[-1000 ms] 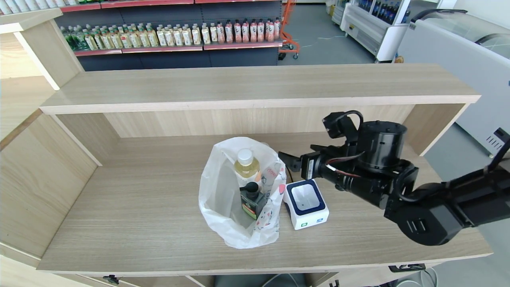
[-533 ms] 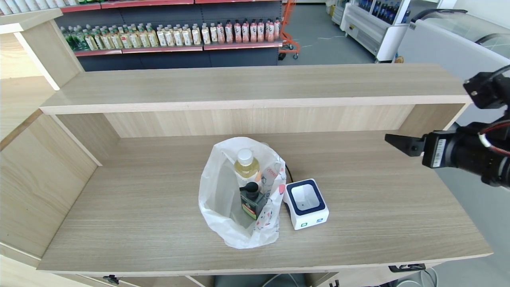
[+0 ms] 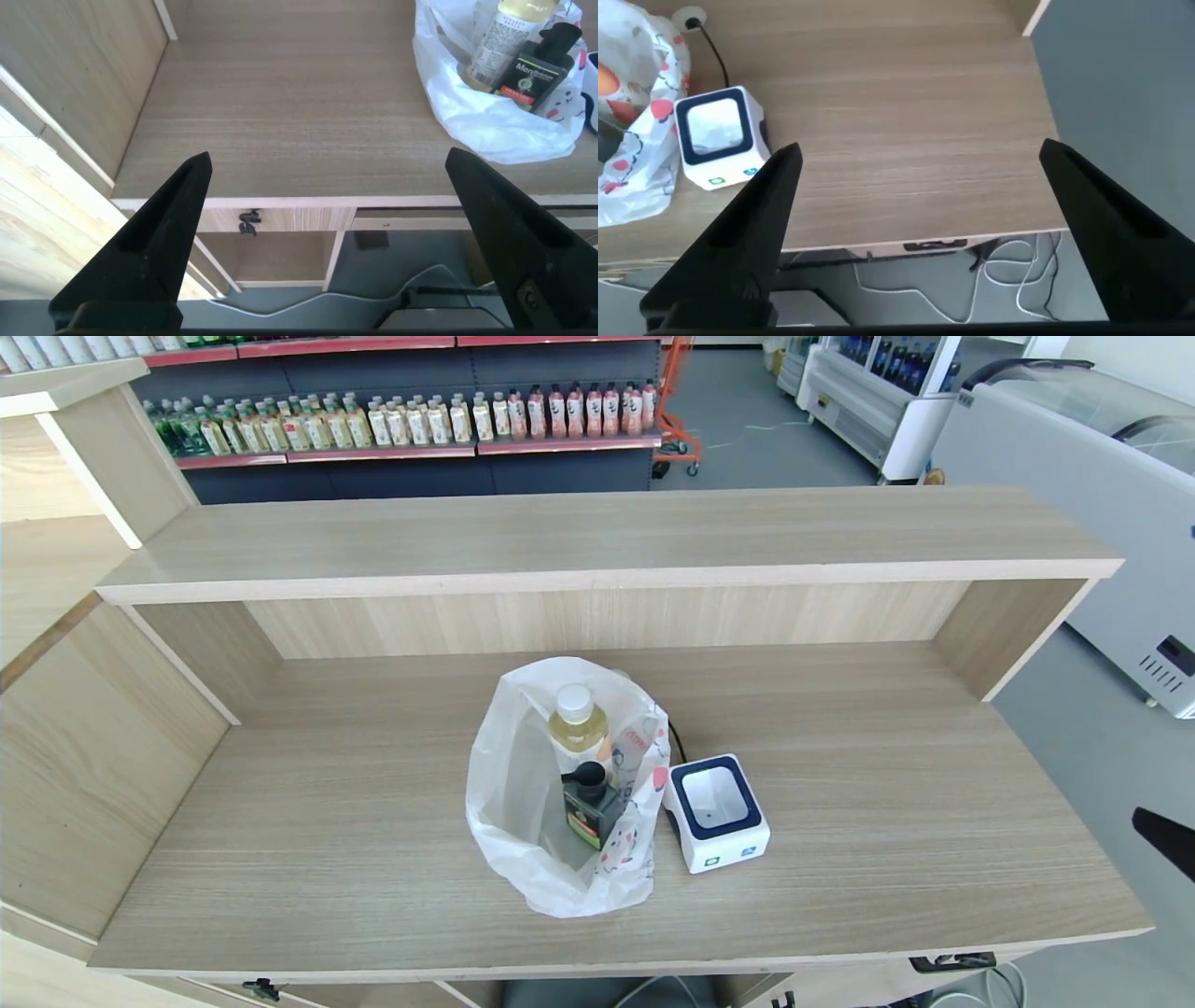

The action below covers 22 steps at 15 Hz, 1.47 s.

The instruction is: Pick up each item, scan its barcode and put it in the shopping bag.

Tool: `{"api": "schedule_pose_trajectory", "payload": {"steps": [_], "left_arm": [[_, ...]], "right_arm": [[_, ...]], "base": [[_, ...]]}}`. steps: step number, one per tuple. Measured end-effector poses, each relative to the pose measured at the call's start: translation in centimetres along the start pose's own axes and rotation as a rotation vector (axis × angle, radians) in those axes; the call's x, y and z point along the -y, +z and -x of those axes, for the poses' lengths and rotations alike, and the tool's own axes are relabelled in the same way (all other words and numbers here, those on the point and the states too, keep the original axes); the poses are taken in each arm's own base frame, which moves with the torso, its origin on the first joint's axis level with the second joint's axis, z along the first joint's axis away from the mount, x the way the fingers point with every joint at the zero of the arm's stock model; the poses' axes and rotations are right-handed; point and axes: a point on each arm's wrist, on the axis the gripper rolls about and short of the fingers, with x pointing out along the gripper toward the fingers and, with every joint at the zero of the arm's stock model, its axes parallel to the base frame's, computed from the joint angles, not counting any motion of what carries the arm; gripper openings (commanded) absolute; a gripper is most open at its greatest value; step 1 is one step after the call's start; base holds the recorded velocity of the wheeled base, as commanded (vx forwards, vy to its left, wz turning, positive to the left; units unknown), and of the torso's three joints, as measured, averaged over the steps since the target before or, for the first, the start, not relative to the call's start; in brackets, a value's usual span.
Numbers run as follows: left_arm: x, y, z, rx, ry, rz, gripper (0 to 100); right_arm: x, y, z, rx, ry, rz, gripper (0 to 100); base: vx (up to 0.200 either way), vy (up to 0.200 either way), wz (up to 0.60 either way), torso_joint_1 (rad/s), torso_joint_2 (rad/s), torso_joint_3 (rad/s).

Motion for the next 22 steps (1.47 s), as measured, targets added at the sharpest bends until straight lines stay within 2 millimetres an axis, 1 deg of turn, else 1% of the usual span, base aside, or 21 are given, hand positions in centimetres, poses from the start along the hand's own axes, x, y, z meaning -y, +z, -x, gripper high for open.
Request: {"api": "schedule_pose_trajectory", "payload": {"steps": [2,7,9,12,14,18,22], "left_arm": [[0.0,0.0,0.0,0.000,0.000,0.000,100],[0.0,0.0,0.0,0.000,0.000,0.000,100],[0.0,0.0,0.0,0.000,0.000,0.000,100],[0.0,0.0,0.0,0.000,0.000,0.001,100],[0.0,0.0,0.0,0.000,0.000,0.001,100],[0.0,0.0,0.0,0.000,0.000,0.001,100],[0.0,0.0,0.0,0.000,0.000,0.001,100]], "right_arm": [[0.4,-1.9,1.3,0.006,0.034,-0.001,100],[0.4,-7.7,4.5,0.067,-0.021,0.012,100],[0.3,-10.1,5.3,0.095,-0.048,0.014,100],[0.1,-12.9,5.8,0.105,-0.080,0.001,100],[0.1,-14.1,6.1,0.091,-0.060,0.000,100],[0.1,-14.5,6.6,0.156,-0.036,-0.013,100],[0.1,-14.5,6.7,0.174,-0.034,-0.018,100]], "base": [[0.000,0.000,0.00,0.000,0.00,0.000],[0.000,0.000,0.00,0.000,0.00,0.000],[0.000,0.000,0.00,0.000,0.00,0.000],[0.000,0.000,0.00,0.000,0.00,0.000],[0.000,0.000,0.00,0.000,0.00,0.000],[0.000,0.000,0.00,0.000,0.00,0.000],[0.000,0.000,0.00,0.000,0.00,0.000]]}}
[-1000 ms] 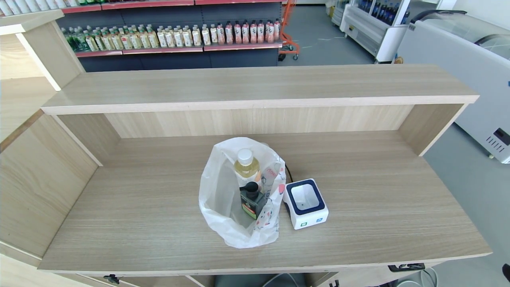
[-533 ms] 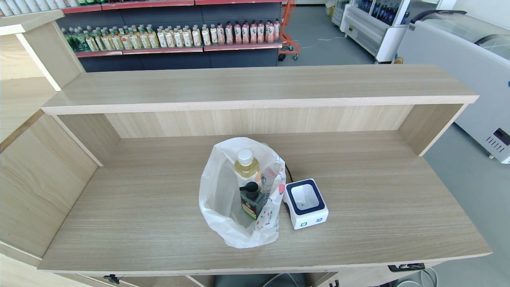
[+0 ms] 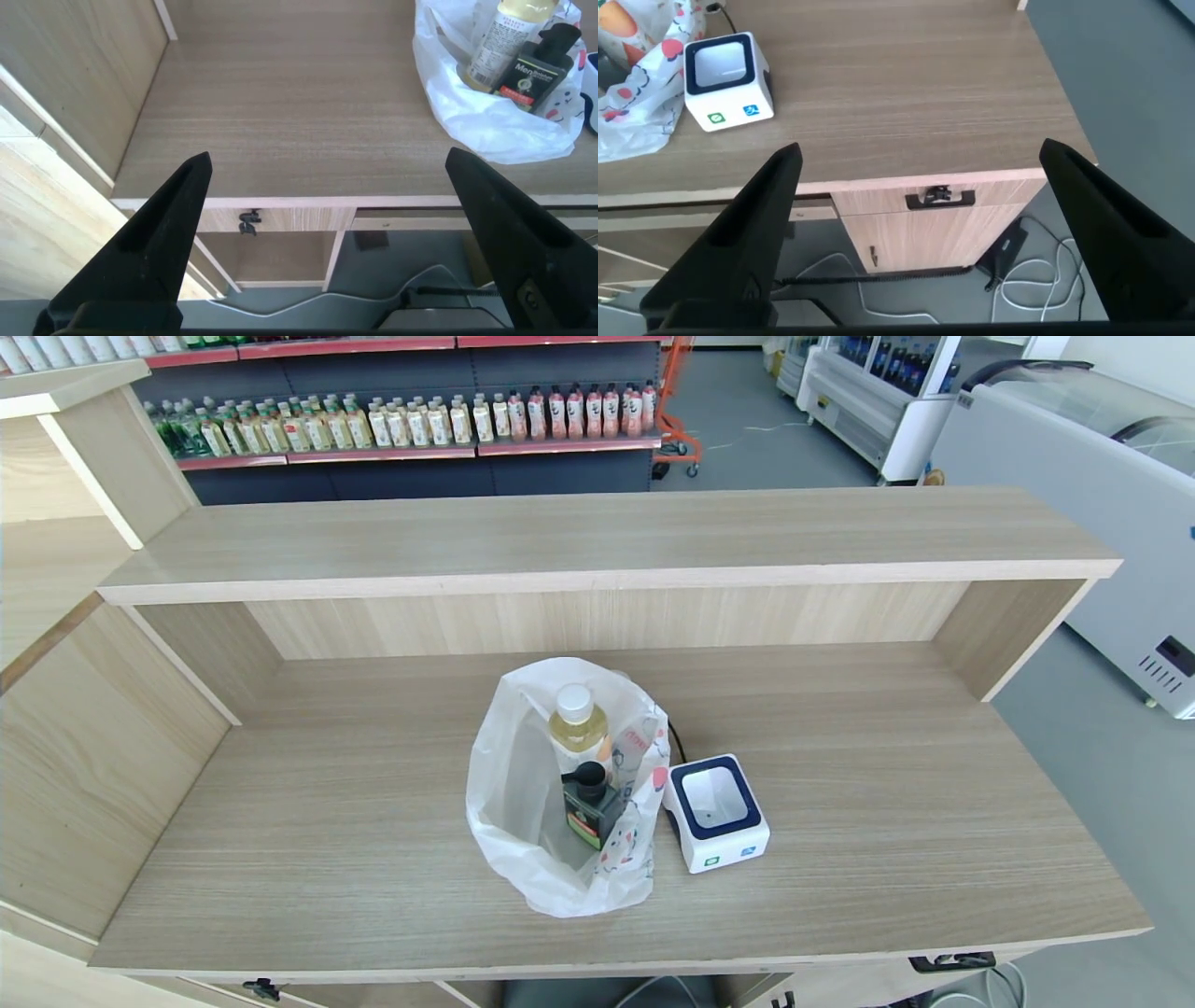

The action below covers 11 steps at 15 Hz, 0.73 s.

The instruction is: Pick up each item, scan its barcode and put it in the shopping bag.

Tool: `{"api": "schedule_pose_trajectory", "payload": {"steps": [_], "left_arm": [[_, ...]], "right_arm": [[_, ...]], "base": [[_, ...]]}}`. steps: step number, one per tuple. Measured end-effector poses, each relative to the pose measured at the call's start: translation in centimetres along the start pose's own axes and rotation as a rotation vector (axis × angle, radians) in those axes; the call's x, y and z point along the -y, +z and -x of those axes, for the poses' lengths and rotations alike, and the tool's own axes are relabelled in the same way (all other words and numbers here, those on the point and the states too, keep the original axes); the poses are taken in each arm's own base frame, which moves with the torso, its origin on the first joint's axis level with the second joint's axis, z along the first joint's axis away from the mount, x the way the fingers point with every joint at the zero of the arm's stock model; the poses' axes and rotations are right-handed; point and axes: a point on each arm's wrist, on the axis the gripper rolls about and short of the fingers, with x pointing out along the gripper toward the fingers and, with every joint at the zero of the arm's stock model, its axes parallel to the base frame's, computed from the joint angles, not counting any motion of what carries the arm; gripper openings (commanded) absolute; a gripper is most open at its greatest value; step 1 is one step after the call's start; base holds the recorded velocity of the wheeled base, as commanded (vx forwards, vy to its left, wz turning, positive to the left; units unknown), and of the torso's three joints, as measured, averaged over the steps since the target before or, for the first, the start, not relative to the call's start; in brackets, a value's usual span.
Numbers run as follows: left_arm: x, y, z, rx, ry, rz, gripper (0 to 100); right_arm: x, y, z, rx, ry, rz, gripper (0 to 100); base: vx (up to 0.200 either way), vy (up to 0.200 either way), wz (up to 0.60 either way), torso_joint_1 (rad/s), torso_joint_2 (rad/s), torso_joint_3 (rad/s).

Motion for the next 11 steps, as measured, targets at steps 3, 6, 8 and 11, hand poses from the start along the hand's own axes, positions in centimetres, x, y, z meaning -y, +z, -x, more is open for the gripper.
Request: {"api": "schedule_pose_trajectory", "payload": {"steps": [3,6,8,11], "left_arm": [[0.00,0.00,0.00,0.000,0.000,0.000,100],[0.00,0.00,0.00,0.000,0.000,0.000,100],[0.00,0.00,0.00,0.000,-0.001,0.000,100],[0.00,0.00,0.00,0.000,0.000,0.000,100]], "right_arm": [[0.00,0.00,0.01,0.002,0.000,0.001,100],[0.00,0.00,0.01,0.002,0.000,0.001,100],[0.00,0.00,0.01,0.002,0.000,0.001,100],[0.00,0.00,0.01,0.001,0.000,-0.001,100]], "base": [[0.000,0.000,0.00,0.000,0.00,0.000],[0.000,0.000,0.00,0.000,0.00,0.000],[0.000,0.000,0.00,0.000,0.00,0.000],[0.000,0.000,0.00,0.000,0.00,0.000]]}}
